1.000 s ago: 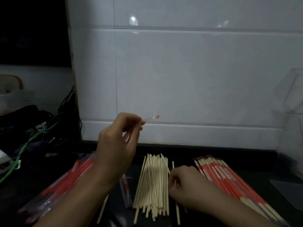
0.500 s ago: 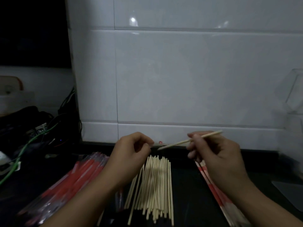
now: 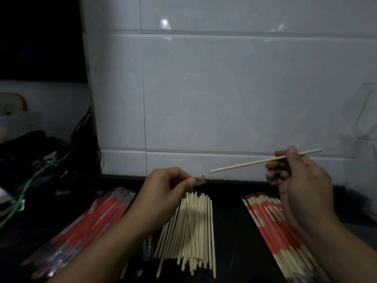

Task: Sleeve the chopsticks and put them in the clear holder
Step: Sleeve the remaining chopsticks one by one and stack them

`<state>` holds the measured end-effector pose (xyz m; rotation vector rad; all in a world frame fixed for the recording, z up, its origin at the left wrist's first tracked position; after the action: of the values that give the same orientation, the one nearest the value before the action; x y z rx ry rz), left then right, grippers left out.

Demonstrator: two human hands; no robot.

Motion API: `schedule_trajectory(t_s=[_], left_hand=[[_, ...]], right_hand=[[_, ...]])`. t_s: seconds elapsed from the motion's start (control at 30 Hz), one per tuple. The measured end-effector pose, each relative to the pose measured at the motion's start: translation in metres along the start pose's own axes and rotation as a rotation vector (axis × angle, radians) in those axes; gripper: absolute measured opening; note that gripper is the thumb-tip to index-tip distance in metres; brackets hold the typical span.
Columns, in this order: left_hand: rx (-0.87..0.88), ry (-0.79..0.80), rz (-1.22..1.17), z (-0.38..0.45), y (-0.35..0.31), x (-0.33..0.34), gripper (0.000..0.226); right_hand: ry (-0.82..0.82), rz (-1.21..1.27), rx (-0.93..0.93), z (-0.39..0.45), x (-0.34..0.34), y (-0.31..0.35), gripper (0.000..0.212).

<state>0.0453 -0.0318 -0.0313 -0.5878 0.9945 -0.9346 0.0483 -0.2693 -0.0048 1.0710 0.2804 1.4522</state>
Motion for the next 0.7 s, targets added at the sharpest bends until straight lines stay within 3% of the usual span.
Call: schedule_trajectory(t_s=[0.4,0.63,0.7], left_hand=[[0.017,0.041,-0.026,-0.001,-0.001,0.001,0.009],[0.036,0.063,-0.028,-0.003,-0.003,0.003,0.009],[0.034,0.057,-0.019,-0.003,-0.002,0.002,0.01]], right_hand=[[0.106,-0.115,0.022,-0.006,0.003,-0.009,0.031],[0.36,-0.188,0.166,-0.02,0.013,-0.015,0.023],[0.362,-0.159,0.228,-0.024,0.016,-0.018,0.02]])
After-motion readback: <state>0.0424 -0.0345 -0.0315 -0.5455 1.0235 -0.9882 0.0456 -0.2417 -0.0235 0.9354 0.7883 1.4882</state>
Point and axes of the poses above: each hand's wrist, its own z-axis towards the middle knuckle, its own x-axis out of the palm, y = z × x, the point moved 1 cm from there along z, towards the middle knuckle, and after that the axes turned 6 degrees about -x, right-handed, at the moved point
